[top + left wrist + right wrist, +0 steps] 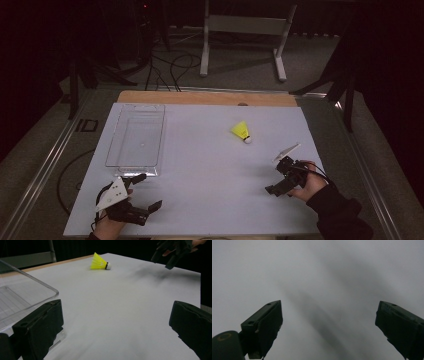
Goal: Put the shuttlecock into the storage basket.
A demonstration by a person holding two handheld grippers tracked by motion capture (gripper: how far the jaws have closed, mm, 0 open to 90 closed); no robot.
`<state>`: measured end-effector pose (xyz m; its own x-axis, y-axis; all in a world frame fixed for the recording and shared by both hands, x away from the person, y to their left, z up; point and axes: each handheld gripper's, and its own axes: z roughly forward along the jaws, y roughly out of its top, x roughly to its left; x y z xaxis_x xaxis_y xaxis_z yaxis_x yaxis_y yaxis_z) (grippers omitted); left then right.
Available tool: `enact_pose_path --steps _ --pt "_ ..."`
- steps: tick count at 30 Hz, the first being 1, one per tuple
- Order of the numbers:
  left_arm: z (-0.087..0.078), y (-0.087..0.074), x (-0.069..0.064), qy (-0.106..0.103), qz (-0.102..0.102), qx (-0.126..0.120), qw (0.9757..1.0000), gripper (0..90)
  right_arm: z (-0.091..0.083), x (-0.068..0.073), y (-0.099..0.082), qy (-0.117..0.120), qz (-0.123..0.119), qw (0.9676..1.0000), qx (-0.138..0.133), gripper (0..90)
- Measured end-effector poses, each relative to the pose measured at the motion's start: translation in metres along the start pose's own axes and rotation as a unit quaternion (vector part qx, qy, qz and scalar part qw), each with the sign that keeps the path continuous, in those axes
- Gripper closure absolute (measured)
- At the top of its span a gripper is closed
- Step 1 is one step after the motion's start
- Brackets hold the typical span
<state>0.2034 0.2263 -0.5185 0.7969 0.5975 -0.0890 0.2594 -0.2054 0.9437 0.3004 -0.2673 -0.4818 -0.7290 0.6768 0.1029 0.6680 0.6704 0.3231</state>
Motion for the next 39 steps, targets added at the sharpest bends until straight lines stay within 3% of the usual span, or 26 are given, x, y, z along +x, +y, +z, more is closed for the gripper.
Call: enact_pose_path --steps 6,14,39 --pt "0.000 0.000 0.000 -0.002 0.000 -0.001 1.0000 0.1 0.011 -0.011 0.010 0.000 0.005 0.9997 0.024 7.8" --pt "0.000 0.000 0.000 -0.004 0.000 -0.001 1.0000 0.1 0.017 -0.026 0.023 0.003 0.008 0.9994 0.033 7.7" --pt "0.001 0.000 0.000 -0.008 -0.005 0.000 1.0000 0.1 0.023 -0.055 0.062 0.000 0.006 0.9991 0.041 8.2"
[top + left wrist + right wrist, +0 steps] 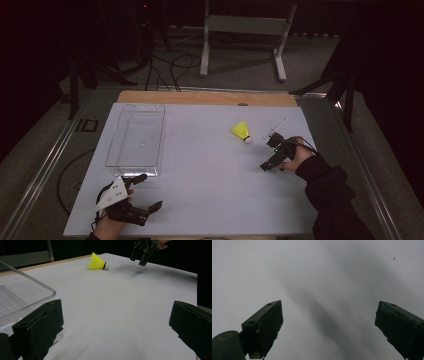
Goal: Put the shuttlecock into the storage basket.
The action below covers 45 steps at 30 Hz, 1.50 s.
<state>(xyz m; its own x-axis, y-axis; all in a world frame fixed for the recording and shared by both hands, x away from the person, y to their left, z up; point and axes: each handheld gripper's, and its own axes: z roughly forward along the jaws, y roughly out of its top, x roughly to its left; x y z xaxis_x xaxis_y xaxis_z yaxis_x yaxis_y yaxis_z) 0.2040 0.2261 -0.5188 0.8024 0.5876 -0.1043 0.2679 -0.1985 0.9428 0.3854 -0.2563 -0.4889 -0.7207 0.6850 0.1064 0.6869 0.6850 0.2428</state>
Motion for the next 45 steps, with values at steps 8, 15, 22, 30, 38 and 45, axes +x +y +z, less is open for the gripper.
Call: enact_pose_path --steps 8,15,22,30,38,45 --pt "0.001 0.000 0.000 -0.004 0.000 0.004 1.0000 0.1 0.003 -0.007 0.016 0.011 -0.005 0.9999 0.005 10.1" --pt "0.001 0.000 0.000 -0.004 -0.001 0.003 1.0000 0.1 0.004 -0.011 0.034 0.000 -0.001 1.0000 0.002 10.0" --pt "0.001 -0.001 0.001 -0.006 -0.003 0.003 1.0000 0.2 0.008 -0.013 0.050 0.003 0.011 0.9999 0.005 10.1" --pt "0.001 -0.001 0.001 -0.006 -0.002 0.003 1.0000 0.1 0.013 -0.012 0.066 0.011 0.017 0.9998 0.005 10.2" --pt "0.001 -0.001 0.001 -0.006 -0.003 0.003 1.0000 0.2 0.018 -0.012 0.083 0.011 0.024 0.9996 0.000 11.3" --pt "0.001 -0.001 0.001 -0.009 -0.002 0.004 0.9999 0.1 0.025 -0.017 0.094 -0.002 0.052 0.9986 0.005 15.0"
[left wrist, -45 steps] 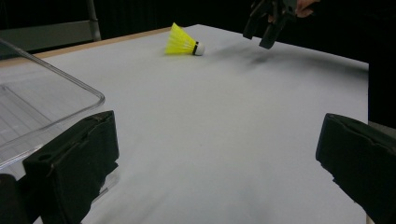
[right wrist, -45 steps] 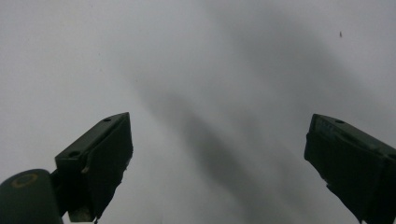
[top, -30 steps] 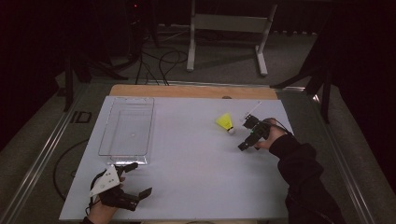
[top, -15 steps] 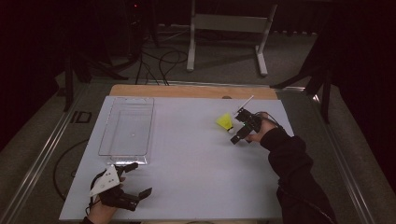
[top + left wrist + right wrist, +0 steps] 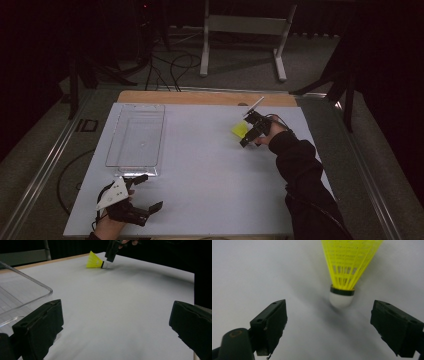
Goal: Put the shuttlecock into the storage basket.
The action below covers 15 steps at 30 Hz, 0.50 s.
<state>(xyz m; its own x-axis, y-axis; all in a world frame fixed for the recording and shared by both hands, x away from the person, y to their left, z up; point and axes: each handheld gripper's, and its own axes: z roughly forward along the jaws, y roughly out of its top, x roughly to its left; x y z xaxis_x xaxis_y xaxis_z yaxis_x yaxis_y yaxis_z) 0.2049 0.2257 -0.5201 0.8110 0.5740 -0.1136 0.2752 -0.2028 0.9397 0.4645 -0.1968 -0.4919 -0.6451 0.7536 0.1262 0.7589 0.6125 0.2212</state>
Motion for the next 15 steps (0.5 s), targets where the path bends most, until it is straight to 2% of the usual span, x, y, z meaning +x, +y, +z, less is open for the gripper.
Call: enact_pose_path --steps 8,13,15 --pt "0.000 0.000 0.000 -0.001 -0.001 0.000 1.0000 0.2 0.010 -0.002 0.004 -0.004 0.017 0.9998 0.012 19.6" --pt "0.000 0.000 0.001 -0.001 -0.002 0.000 1.0000 0.2 0.016 -0.005 0.005 -0.004 0.030 0.9993 0.020 25.9" --pt "0.000 0.000 0.001 -0.002 -0.003 -0.001 1.0000 0.1 0.017 -0.006 0.005 -0.012 0.034 0.9991 0.021 30.0"
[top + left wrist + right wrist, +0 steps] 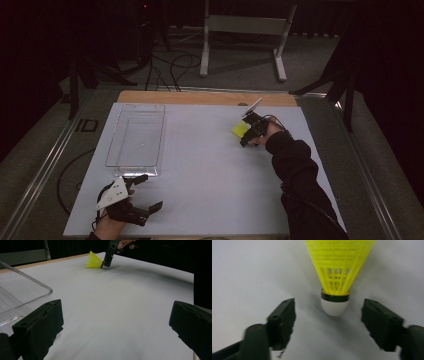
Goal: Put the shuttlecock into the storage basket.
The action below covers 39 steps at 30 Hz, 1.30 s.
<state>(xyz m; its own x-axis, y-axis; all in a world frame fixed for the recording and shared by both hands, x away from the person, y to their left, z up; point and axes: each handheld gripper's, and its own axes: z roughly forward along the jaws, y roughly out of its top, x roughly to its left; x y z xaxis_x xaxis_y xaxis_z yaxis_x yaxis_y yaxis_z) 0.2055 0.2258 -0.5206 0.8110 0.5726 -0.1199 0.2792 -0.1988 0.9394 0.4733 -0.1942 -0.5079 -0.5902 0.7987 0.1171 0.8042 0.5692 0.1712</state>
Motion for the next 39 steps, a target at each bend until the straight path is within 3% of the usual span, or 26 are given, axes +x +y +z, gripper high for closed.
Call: enact_pose_path --steps 5,12,14,18,29,39 --pt "0.000 0.000 0.000 0.000 0.001 0.001 1.0000 0.1 0.001 -0.001 0.002 -0.002 0.010 0.9999 -0.001 41.7" --pt "0.000 0.000 0.000 -0.001 0.000 0.003 1.0000 0.1 0.003 -0.001 0.004 -0.009 0.012 0.9999 0.005 50.1" --pt "0.000 0.000 0.000 -0.001 0.000 0.003 1.0000 0.1 0.006 0.000 0.005 -0.011 0.011 0.9998 0.010 57.8" --pt "0.000 0.000 0.000 -0.001 -0.001 0.002 1.0000 0.1 0.008 0.000 0.006 -0.015 0.008 0.9997 0.018 63.7" --pt "0.000 0.000 0.001 -0.001 -0.002 0.003 1.0000 0.1 0.005 0.003 0.006 -0.020 -0.007 0.9993 0.031 65.5" --pt "0.001 0.000 0.000 -0.001 0.000 0.004 1.0000 0.2 -0.012 0.003 0.001 -0.032 -0.052 0.9979 0.021 65.8"
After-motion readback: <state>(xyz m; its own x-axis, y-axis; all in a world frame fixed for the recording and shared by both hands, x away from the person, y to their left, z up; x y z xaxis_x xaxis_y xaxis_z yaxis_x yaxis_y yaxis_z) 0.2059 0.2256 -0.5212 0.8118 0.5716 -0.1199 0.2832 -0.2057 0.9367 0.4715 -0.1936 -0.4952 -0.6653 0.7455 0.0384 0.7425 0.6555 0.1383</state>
